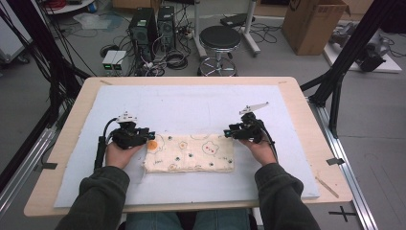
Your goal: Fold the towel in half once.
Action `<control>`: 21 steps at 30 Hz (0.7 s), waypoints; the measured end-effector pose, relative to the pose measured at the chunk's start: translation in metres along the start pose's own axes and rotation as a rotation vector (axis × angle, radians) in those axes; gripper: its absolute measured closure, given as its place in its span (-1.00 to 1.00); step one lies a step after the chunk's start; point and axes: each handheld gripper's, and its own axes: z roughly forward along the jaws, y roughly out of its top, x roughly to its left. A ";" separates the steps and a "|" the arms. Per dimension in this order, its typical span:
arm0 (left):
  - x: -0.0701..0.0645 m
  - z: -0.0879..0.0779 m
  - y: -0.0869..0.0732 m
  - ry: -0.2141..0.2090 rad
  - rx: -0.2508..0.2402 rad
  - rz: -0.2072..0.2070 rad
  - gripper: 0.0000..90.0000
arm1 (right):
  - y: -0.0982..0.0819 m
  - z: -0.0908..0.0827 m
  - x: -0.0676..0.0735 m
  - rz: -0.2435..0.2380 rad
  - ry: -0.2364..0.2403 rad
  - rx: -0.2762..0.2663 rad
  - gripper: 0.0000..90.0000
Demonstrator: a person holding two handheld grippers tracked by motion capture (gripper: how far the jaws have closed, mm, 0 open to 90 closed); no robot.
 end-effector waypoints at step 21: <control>-0.001 -0.007 0.004 -0.038 -0.017 0.018 0.14 | 0.010 0.001 0.008 -0.024 0.030 -0.006 -0.05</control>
